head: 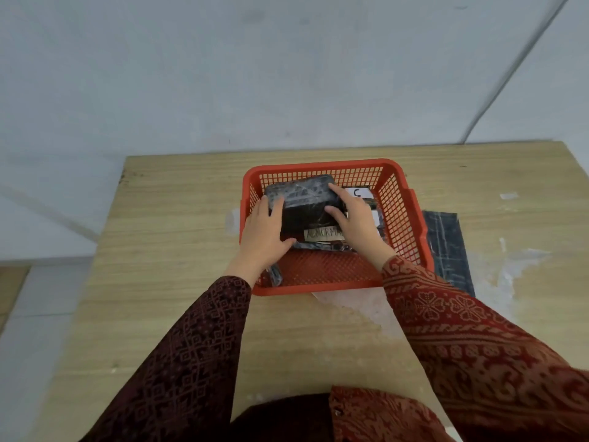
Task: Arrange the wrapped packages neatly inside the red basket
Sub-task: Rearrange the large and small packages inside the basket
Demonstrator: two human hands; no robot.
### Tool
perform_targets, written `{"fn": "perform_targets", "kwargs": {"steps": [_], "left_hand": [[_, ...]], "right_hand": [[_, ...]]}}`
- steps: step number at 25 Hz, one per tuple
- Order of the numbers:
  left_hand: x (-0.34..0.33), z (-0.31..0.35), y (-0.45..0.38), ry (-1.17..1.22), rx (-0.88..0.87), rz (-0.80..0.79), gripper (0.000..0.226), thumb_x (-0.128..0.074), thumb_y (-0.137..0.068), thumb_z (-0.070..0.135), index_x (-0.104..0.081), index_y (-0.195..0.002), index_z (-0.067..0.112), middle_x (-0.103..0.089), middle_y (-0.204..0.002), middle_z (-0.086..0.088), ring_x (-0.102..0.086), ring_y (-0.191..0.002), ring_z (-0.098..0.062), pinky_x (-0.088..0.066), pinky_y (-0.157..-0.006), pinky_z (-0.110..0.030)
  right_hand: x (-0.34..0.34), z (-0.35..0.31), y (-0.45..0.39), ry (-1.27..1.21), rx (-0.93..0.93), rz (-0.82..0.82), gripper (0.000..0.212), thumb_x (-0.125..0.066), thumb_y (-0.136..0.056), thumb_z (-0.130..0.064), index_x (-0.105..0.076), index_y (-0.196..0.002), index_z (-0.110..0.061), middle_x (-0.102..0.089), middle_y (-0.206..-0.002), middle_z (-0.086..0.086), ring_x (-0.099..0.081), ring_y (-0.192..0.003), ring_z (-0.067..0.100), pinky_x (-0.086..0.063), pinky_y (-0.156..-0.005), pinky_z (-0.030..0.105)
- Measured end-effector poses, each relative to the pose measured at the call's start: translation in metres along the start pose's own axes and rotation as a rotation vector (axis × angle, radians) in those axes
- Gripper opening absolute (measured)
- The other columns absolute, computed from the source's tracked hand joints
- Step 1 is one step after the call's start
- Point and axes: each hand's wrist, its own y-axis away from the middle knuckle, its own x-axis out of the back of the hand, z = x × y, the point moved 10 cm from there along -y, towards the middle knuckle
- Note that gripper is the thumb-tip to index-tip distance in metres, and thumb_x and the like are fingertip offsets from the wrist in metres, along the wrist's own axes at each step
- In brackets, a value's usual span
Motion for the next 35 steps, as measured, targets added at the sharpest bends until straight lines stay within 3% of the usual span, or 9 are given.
{"fn": "perform_targets", "kwargs": {"steps": [5,8,11,16,22,26,28,32,35], "left_hand": [[0.071,0.016,0.019,0.121,-0.199,0.374,0.076,-0.076,-0.074,0.021,-0.039,-0.14,0.017,-0.045,-0.139,-0.013,-0.044,-0.125,-0.03,-0.039,-0.102,-0.041],[0.094,0.012,0.024,0.516,-0.226,0.331,0.063,-0.078,-0.073,0.025,-0.05,-0.128,0.029,-0.057,-0.123,0.004,-0.054,-0.11,-0.005,-0.043,-0.09,-0.018],[0.102,0.007,0.03,0.813,-0.162,0.245,0.048,-0.08,-0.071,0.035,-0.057,-0.112,0.047,-0.063,-0.112,0.019,-0.059,-0.102,0.007,-0.045,-0.08,-0.007],[0.087,0.011,0.041,0.909,-0.084,0.168,0.042,-0.071,-0.079,0.041,-0.059,-0.118,0.031,-0.064,-0.116,0.008,-0.062,-0.106,-0.007,-0.05,-0.085,-0.022],[0.089,0.02,0.05,0.811,-0.048,0.08,0.058,-0.072,-0.078,0.042,-0.049,-0.13,0.032,-0.058,-0.126,0.004,-0.058,-0.107,-0.006,-0.047,-0.081,-0.02],[0.111,0.047,0.038,0.829,-0.147,0.005,0.067,-0.077,-0.072,0.042,-0.046,-0.131,0.041,-0.058,-0.124,0.006,-0.06,-0.106,-0.006,-0.048,-0.082,-0.023],[0.115,0.051,0.03,0.905,-0.139,0.022,0.056,-0.076,-0.074,0.037,-0.049,-0.122,0.047,-0.062,-0.116,0.003,-0.063,-0.102,-0.011,-0.051,-0.078,-0.026],[0.107,0.019,0.024,1.139,0.051,0.195,0.056,-0.074,-0.078,0.024,-0.044,-0.12,0.045,-0.059,-0.112,-0.009,-0.063,-0.102,-0.023,-0.057,-0.078,-0.04],[0.083,-0.004,0.026,1.447,0.19,0.318,0.058,-0.073,-0.08,0.021,-0.039,-0.127,0.029,-0.056,-0.116,-0.009,-0.064,-0.103,-0.024,-0.06,-0.072,-0.04]], "right_hand": [[0.049,-0.034,-0.006,-0.173,0.029,0.004,0.035,-0.055,-0.094,-0.026,-0.055,-0.128,-0.02,-0.061,-0.115,0.003,-0.057,-0.111,0.021,-0.05,-0.092,0.034],[0.068,-0.047,0.002,-0.281,0.033,-0.034,0.034,-0.048,-0.095,-0.038,-0.056,-0.127,-0.028,-0.061,-0.118,-0.002,-0.057,-0.112,0.011,-0.046,-0.097,0.032],[0.068,-0.056,0.021,-0.507,0.032,-0.165,0.034,-0.044,-0.089,-0.058,-0.049,-0.122,-0.051,-0.053,-0.121,-0.031,-0.048,-0.11,-0.021,-0.036,-0.094,0.013],[0.071,-0.053,0.032,-0.434,0.09,-0.135,0.062,-0.076,-0.071,-0.046,-0.051,-0.126,-0.032,-0.067,-0.116,-0.01,-0.065,-0.105,0.006,-0.054,-0.088,0.026],[0.09,-0.059,0.028,-0.346,0.105,-0.069,0.06,-0.079,-0.062,-0.052,-0.061,-0.116,-0.032,-0.071,-0.101,-0.016,-0.067,-0.089,-0.004,-0.056,-0.086,0.028],[0.094,-0.117,0.016,0.002,0.305,-0.271,0.07,-0.081,-0.062,-0.049,-0.058,-0.126,-0.033,-0.065,-0.114,-0.016,-0.059,-0.096,-0.006,-0.046,-0.086,0.012],[0.1,-0.128,0.008,-0.007,0.332,-0.221,0.072,-0.08,-0.064,-0.049,-0.053,-0.13,-0.033,-0.061,-0.126,-0.01,-0.056,-0.106,0.002,-0.046,-0.094,0.021],[0.102,-0.074,0.005,-0.343,0.055,0.012,0.078,-0.072,-0.074,-0.049,-0.036,-0.14,-0.028,-0.045,-0.144,0.003,-0.049,-0.122,0.018,-0.046,-0.098,0.039],[0.055,-0.009,0.022,-0.513,-0.285,-0.061,0.083,-0.067,-0.078,-0.05,-0.027,-0.145,-0.02,-0.05,-0.136,0.011,-0.055,-0.114,0.025,-0.052,-0.087,0.04]]}}
